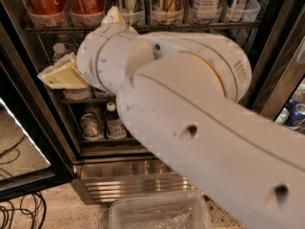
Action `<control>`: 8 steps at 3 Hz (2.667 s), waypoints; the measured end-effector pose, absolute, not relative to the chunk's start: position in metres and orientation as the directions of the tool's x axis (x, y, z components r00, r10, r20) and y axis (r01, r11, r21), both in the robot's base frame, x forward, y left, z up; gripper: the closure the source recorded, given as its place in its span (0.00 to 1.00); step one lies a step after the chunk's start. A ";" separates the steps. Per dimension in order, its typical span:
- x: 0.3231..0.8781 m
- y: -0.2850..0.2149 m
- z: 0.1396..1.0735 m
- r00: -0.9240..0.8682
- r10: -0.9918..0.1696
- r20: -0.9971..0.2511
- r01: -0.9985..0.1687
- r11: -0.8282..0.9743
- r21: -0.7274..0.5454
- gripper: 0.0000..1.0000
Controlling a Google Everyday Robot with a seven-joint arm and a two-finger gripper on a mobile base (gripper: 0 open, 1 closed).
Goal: Pick coke can from top shelf of fridge
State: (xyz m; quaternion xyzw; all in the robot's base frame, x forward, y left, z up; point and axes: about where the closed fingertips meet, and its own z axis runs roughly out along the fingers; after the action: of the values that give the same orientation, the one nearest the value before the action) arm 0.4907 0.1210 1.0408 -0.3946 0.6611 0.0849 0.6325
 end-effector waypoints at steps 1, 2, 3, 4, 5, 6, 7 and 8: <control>0.487 0.109 1.049 0.076 -0.306 -0.949 -0.591 0.753 -0.290 0.00; 0.485 0.093 1.054 0.068 -0.301 -0.951 -0.554 0.781 -0.287 0.00; 0.479 0.097 1.055 0.084 -0.286 -0.954 -0.545 0.788 -0.285 0.00; 0.476 0.097 1.059 0.132 -0.261 -0.956 -0.527 0.798 -0.291 0.00; 0.478 0.102 1.058 0.168 -0.239 -0.956 -0.525 0.799 -0.292 0.00; 0.485 0.107 1.057 0.194 -0.221 -0.956 -0.537 0.791 -0.292 0.00; 0.497 0.113 1.056 0.217 -0.200 -0.955 -0.550 0.784 -0.289 0.00; 0.510 0.117 1.060 0.250 -0.192 -0.949 -0.506 0.810 -0.297 0.00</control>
Offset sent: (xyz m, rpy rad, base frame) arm -0.0037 -0.0117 0.0079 0.1171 0.0138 -0.0575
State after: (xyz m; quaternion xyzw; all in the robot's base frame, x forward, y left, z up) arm 0.5102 0.1170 1.0599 -0.2894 0.6028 0.1068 0.7358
